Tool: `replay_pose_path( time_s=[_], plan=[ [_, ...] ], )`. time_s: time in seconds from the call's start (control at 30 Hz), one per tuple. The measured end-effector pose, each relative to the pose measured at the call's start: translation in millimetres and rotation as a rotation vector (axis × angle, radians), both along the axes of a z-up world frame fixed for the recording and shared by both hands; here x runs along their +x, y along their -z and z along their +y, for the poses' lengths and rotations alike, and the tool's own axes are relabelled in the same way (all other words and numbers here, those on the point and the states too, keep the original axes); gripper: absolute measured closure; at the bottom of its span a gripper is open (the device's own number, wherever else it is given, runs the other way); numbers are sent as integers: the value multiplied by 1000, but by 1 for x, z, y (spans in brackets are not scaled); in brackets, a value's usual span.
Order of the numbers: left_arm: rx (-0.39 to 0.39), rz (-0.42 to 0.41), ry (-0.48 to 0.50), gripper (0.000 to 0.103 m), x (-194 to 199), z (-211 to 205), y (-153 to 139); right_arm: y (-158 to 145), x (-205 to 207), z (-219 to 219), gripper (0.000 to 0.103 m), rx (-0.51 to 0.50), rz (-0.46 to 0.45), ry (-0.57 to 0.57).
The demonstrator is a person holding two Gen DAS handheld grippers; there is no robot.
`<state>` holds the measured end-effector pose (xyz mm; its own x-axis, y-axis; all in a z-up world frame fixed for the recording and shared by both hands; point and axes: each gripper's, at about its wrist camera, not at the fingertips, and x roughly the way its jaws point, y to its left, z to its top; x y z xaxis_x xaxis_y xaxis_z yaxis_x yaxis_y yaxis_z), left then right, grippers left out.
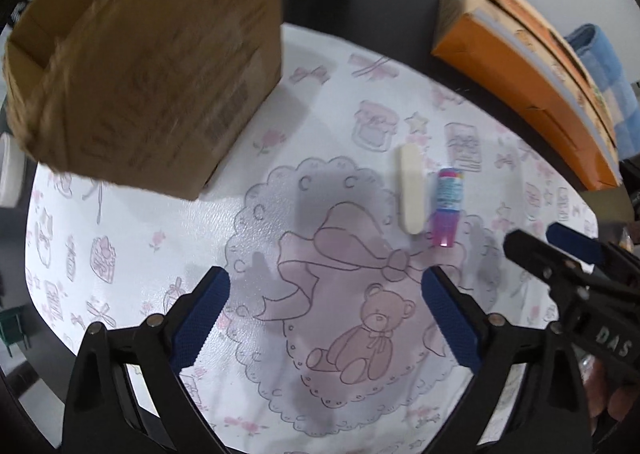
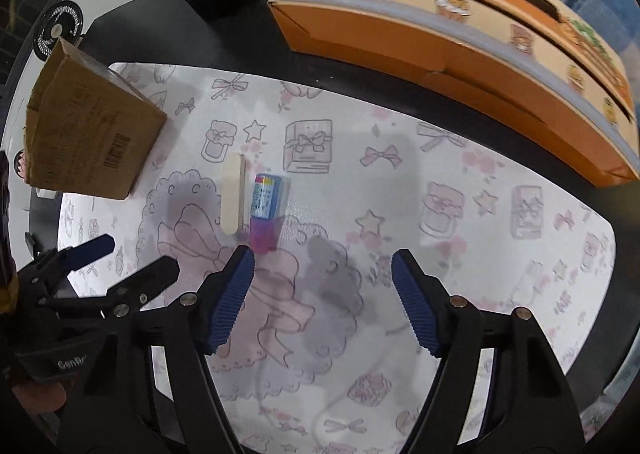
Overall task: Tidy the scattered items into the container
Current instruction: 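Close the right gripper on the pink-blue tube while the left gripper grasps the white nail file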
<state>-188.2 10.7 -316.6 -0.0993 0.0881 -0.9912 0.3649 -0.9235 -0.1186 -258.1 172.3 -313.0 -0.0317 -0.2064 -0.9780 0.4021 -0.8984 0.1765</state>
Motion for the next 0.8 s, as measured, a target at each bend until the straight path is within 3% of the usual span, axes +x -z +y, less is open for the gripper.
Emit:
replay_pose_path(
  time_s=[0.23, 0.3, 0.37, 0.4, 0.5, 0.7, 0.8],
  plan=[
    [3, -16, -17, 7, 0, -5, 10, 26, -12, -34, 32, -25, -27, -68],
    [6, -12, -15, 7, -4, -4, 11, 31, -12, -41, 41, -16, -37, -93],
    [3, -12, 0, 7, -8, 0, 13, 36, -13, -43, 57, -12, -48, -103],
    [7, -11, 8, 7, -10, 2, 14, 38, -14, -42, 59, -13, -56, -103],
    [17, -6, 41, 7, -18, 12, 17, 38, -17, -35, 84, 2, -57, -98],
    [22, 6, 66, 7, -37, 31, 21, 37, -24, -7, 84, 29, -62, -55],
    [16, -3, 90, 17, -46, 40, 26, 36, -24, 3, 84, 31, -68, -54]
  ],
)
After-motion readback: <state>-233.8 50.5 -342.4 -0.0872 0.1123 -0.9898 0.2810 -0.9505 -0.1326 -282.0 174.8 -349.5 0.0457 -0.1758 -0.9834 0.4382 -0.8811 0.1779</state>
